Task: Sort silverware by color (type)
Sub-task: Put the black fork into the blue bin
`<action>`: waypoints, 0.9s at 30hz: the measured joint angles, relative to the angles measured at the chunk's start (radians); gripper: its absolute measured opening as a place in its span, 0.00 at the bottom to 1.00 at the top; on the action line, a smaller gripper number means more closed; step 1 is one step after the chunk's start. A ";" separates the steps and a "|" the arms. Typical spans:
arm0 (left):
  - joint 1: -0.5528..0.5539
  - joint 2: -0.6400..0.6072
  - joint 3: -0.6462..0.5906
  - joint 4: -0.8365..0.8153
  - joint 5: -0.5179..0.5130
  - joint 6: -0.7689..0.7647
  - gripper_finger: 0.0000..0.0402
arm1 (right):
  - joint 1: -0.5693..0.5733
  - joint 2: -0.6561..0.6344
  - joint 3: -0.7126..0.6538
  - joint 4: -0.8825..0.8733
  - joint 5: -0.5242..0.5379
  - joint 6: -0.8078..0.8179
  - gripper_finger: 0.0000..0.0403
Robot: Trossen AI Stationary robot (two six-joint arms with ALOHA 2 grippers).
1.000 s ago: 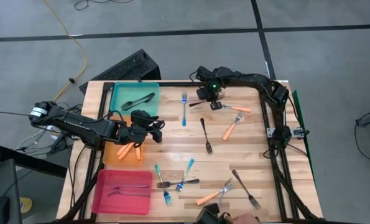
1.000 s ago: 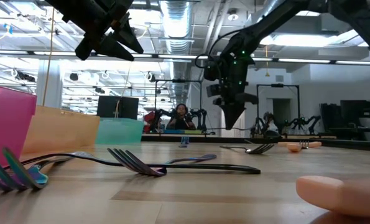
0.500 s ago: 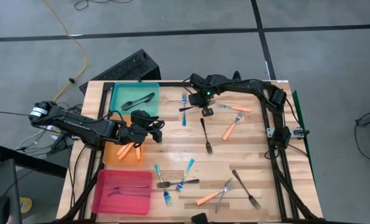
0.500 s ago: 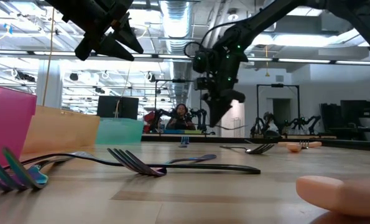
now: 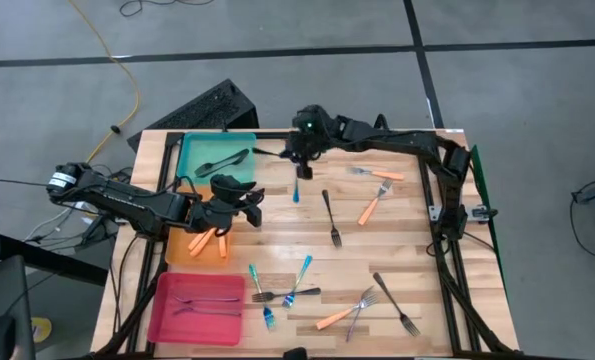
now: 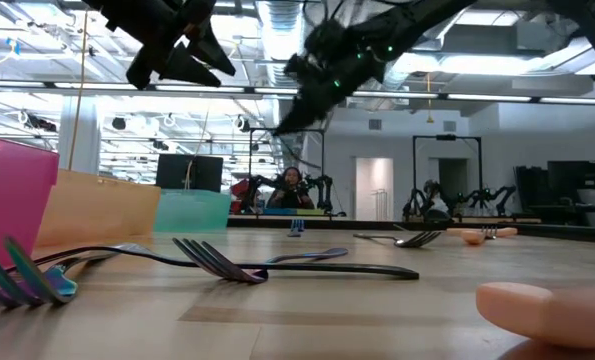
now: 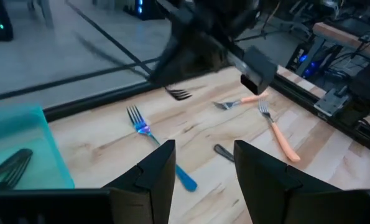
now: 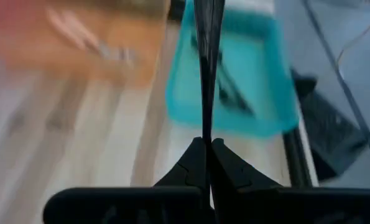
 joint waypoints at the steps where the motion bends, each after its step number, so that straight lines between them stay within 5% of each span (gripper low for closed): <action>1: 0.000 0.000 0.000 0.023 0.000 0.018 0.36 | 0.000 -0.012 0.000 0.031 -0.018 0.028 0.06; 6: 0.000 0.000 0.000 0.182 0.040 0.186 0.36 | 0.012 -0.058 0.000 0.180 -0.076 0.123 0.06; 14: 0.025 0.000 -0.122 0.716 0.407 0.644 0.36 | 0.039 -0.172 0.000 0.172 -0.142 0.127 0.06; 22: 0.130 0.000 -0.301 1.156 0.536 0.656 0.36 | 0.088 -0.276 0.001 0.078 -0.168 0.117 0.06; 27: 0.148 0.000 -0.314 1.220 0.607 0.656 0.36 | 0.163 -0.275 0.000 0.061 -0.167 0.081 0.06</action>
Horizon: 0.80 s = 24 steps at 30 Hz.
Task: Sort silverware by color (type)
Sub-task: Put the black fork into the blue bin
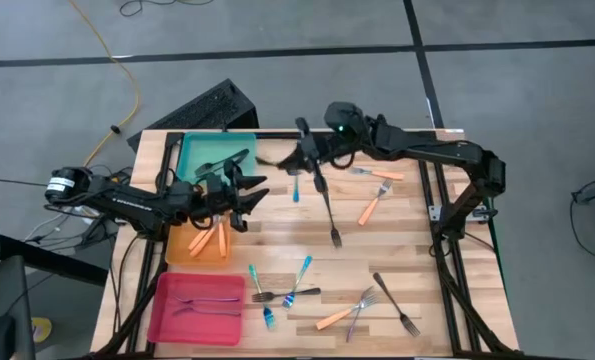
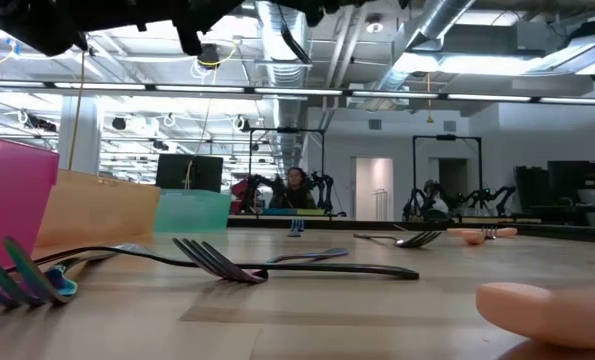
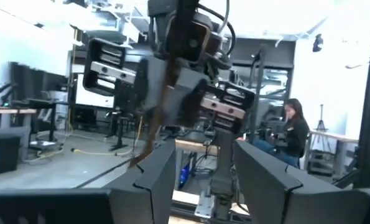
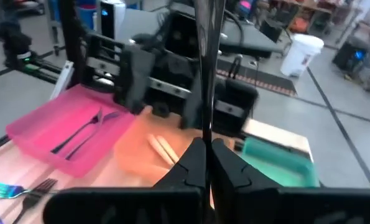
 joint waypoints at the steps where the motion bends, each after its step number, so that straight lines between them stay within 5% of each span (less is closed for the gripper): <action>1: -0.001 0.000 0.000 0.000 0.001 0.001 0.36 | 0.012 0.000 0.000 0.005 0.001 -0.010 0.06; 8: -0.005 0.000 -0.001 -0.017 0.001 -0.004 0.36 | 0.091 0.063 0.002 0.114 0.031 -0.007 0.06; 24: -0.009 0.000 -0.001 0.008 -0.001 0.000 0.36 | 0.094 0.068 0.000 0.024 0.055 0.015 0.06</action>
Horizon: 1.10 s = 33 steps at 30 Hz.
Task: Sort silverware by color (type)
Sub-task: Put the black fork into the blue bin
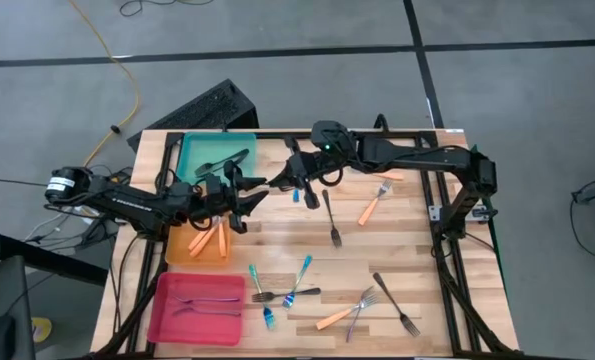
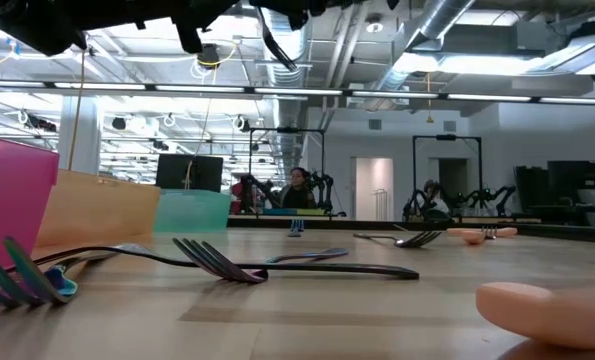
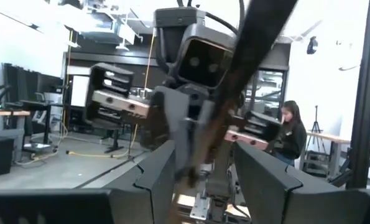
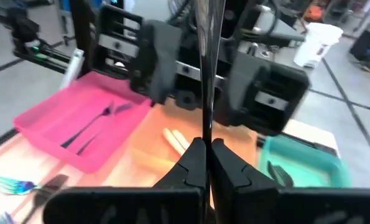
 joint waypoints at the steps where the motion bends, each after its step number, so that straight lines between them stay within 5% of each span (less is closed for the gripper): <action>1: 0.000 0.000 0.000 -0.001 -0.007 0.000 0.36 | 0.002 0.000 0.000 0.007 0.010 -0.002 0.06; 24: 0.001 0.000 0.000 -0.008 -0.104 0.000 0.36 | 0.019 0.060 0.000 0.065 0.054 0.006 0.06; 33: 0.001 0.000 0.000 -0.014 -0.151 0.003 0.18 | 0.000 0.059 0.000 0.064 0.057 0.005 0.06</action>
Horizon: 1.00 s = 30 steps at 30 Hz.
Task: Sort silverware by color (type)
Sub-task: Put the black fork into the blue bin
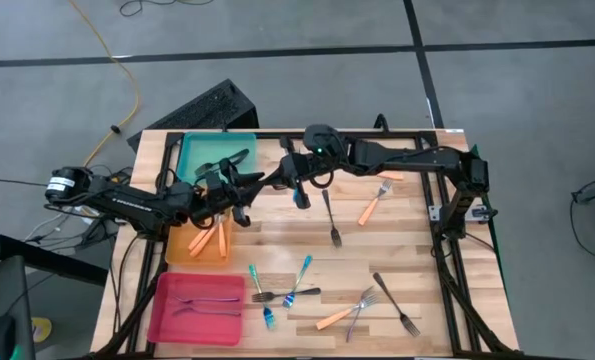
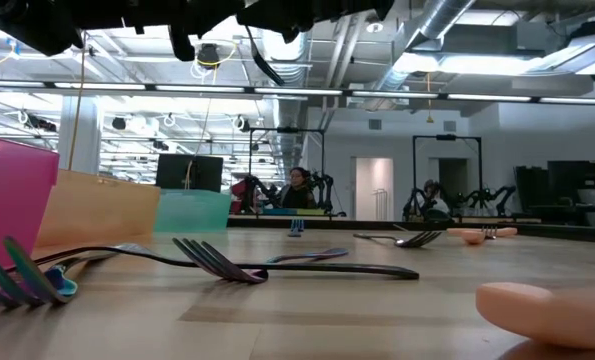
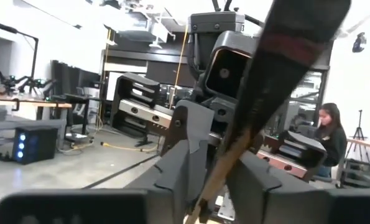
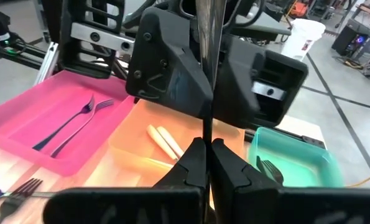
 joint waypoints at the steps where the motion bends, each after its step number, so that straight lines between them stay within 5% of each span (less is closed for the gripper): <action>1: 0.000 0.000 0.000 0.000 0.000 0.004 0.15 | -0.001 0.000 0.000 0.001 0.000 0.000 0.06; 6: 0.001 0.000 0.000 -0.002 -0.012 0.043 0.02 | -0.007 -0.001 0.000 0.005 0.000 0.009 0.07; 18: 0.000 0.000 0.000 -0.006 -0.066 0.033 0.01 | -0.007 -0.003 0.000 -0.035 0.000 0.021 0.20; 30: 0.012 -0.001 0.052 -0.119 -0.267 0.077 0.00 | -0.054 -0.077 0.002 -0.285 -0.005 0.000 0.42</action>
